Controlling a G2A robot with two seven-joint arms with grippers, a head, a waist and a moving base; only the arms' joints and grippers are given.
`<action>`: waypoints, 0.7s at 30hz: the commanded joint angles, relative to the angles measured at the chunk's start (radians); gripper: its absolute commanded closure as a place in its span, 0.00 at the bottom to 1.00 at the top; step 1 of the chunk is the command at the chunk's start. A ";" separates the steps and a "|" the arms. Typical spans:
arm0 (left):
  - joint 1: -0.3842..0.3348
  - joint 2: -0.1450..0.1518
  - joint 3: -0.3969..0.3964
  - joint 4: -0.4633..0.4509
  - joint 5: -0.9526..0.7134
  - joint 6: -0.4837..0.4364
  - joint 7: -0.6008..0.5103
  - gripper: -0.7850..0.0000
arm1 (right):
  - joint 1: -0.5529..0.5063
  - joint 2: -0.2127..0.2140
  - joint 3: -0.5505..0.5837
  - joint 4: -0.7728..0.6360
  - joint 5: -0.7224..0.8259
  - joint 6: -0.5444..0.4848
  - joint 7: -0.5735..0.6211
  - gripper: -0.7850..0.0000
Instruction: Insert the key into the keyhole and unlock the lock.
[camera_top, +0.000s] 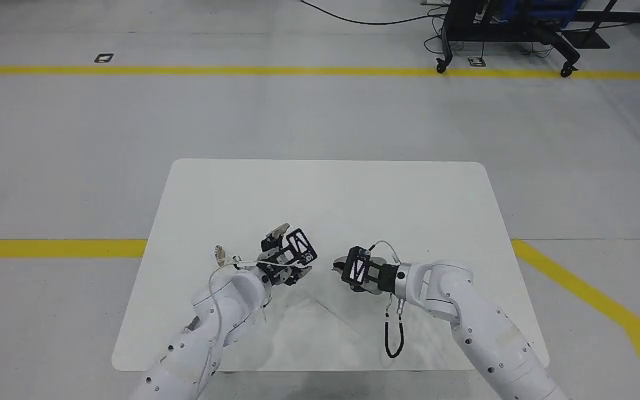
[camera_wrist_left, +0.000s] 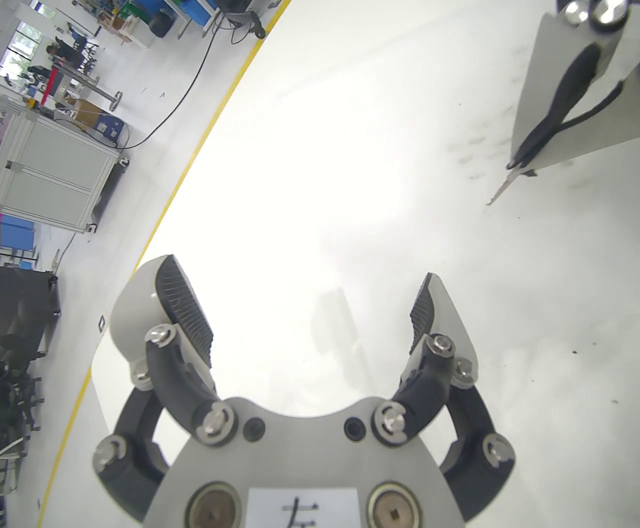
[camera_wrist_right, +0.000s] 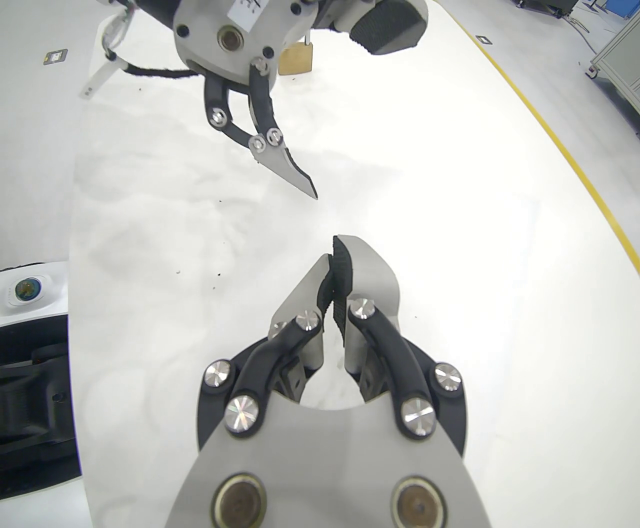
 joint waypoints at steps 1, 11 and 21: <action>-0.007 -0.003 0.013 0.024 0.013 0.015 0.009 0.00 | 0.000 0.000 0.000 0.000 0.000 0.000 0.000 1.00; 0.046 0.008 -0.200 -0.111 -0.194 0.103 0.083 0.00 | 0.000 0.000 0.000 0.000 0.000 0.000 0.000 1.00; 0.209 0.036 -0.468 -0.270 -0.462 -0.047 0.083 0.00 | -0.002 -0.003 0.018 0.020 0.133 -0.004 -0.062 1.00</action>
